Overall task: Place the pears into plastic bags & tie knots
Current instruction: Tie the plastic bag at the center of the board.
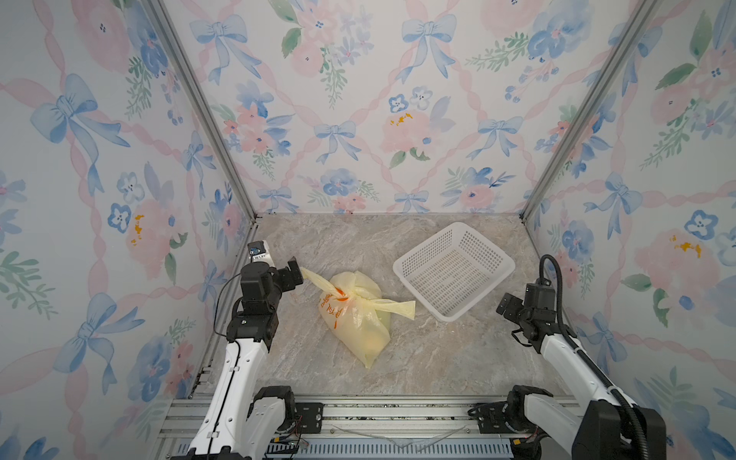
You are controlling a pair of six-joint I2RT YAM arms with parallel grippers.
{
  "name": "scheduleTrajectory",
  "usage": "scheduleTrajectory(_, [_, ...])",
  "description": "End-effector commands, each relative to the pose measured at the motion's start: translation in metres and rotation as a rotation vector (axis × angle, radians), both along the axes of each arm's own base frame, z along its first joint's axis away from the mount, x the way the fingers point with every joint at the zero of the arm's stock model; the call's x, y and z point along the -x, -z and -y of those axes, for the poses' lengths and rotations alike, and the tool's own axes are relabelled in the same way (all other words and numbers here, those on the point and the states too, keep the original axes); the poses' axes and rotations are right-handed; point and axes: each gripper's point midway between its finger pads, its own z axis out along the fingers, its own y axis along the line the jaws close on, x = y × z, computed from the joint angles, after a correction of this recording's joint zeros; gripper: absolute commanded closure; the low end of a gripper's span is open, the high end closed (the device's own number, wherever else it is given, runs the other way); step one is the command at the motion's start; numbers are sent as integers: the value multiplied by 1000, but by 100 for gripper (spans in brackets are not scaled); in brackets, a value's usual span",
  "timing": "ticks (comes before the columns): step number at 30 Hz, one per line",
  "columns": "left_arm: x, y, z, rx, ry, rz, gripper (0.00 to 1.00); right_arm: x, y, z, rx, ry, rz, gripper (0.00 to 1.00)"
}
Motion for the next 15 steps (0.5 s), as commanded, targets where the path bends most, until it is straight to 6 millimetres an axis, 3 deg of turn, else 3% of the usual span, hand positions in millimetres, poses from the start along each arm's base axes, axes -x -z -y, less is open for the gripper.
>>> scheduleTrajectory(1, [2,5,-10,-31,-46,-10,2,-20,-4,3,33,-27,110,2])
scheduleTrajectory(4, [13,36,-47,-116,-251,-47,2,-35,-6,5,42,-20,175,1])
scheduleTrajectory(6, [14,61,-59,-154,-302,-78,2,-49,-12,2,63,-49,209,0])
scheduleTrajectory(12, [-1,126,-41,-139,-190,-97,2,-90,-31,-14,147,-139,395,1])
scheduleTrajectory(15, [-5,132,-27,-143,-125,23,2,-104,-24,-36,231,-215,327,1])
